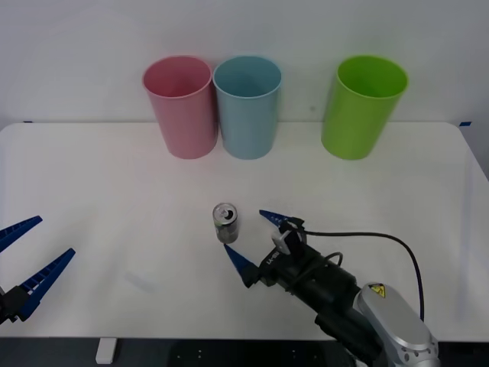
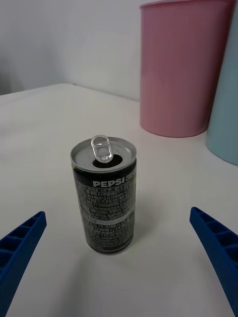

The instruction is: Grasp the object on the table and drop it into the matching bin: aluminum can to the light blue bin, PET bottle to the pink bin.

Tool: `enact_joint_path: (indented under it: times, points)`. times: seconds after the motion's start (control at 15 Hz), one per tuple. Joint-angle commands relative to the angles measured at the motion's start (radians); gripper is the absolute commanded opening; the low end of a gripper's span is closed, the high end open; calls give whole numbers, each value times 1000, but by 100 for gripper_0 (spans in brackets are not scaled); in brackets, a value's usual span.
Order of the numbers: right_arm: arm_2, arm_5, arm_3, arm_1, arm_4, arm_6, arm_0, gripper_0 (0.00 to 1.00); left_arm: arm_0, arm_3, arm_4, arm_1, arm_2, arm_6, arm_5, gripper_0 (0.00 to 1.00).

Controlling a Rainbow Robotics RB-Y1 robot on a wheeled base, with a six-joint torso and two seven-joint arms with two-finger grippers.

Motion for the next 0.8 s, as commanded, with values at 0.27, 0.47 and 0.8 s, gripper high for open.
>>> enact_joint_path:
  times: [0.27, 0.47, 0.8]
  points:
    - [-32, 17, 134, 92, 60, 11, -88, 100, 0, 0, 0, 0, 0, 0, 0, 100]
    - [-57, 32, 198, 138, 86, 19, -131, 100, 0, 0, 0, 0, 0, 0, 0, 100]
    - [-71, 60, 272, 150, 86, 36, -189, 100, 0, 0, 0, 0, 0, 0, 0, 100]
